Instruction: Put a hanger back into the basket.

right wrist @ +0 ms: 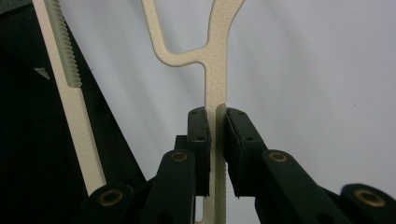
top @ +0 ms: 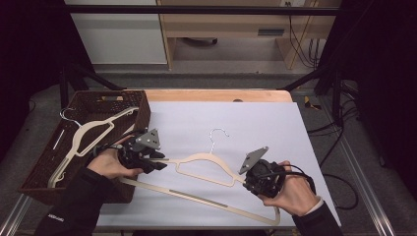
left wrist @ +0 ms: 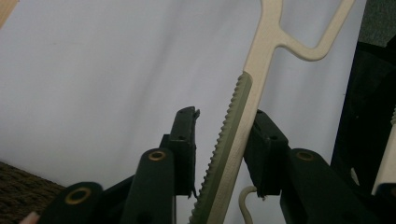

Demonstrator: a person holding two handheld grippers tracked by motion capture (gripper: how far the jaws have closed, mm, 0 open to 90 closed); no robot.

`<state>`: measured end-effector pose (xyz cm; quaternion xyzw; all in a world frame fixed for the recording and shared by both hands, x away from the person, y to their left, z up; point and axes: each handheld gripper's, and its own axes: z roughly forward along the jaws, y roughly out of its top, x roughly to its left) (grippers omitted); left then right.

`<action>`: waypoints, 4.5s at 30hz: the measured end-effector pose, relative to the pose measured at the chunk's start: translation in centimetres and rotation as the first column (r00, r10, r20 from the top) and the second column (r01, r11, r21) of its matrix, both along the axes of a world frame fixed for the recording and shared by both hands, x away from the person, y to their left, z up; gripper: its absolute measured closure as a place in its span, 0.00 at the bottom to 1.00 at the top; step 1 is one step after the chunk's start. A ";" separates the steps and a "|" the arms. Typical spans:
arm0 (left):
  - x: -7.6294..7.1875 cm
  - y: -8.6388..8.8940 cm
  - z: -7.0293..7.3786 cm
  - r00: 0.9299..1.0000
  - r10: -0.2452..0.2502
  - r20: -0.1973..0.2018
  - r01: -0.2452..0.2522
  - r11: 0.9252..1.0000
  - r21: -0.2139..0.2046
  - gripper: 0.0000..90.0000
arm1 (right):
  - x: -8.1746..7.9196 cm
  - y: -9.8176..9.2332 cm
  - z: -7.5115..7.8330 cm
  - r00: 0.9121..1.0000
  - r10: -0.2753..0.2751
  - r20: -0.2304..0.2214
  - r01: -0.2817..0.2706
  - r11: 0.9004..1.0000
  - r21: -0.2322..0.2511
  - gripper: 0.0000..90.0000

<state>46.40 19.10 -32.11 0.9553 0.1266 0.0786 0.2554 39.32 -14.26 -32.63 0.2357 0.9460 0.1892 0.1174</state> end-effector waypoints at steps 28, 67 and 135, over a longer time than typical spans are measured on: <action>-0.6 -0.1 0.2 0.992 -0.078 -0.095 0.082 0.996 0.038 0.86 | 0.2 0.2 -0.7 0.997 0.069 0.031 -0.069 0.997 -0.019 0.89; -2.0 0.5 2.0 0.992 -0.070 -0.100 0.057 0.990 -0.127 0.94 | 1.4 -2.3 -0.3 0.989 -0.057 0.133 0.038 0.990 0.136 0.80; -3.6 18.9 7.1 0.894 0.446 0.044 -0.346 0.748 -0.566 0.95 | 2.2 -10.9 -1.7 0.894 -0.398 0.205 0.240 0.812 0.532 0.23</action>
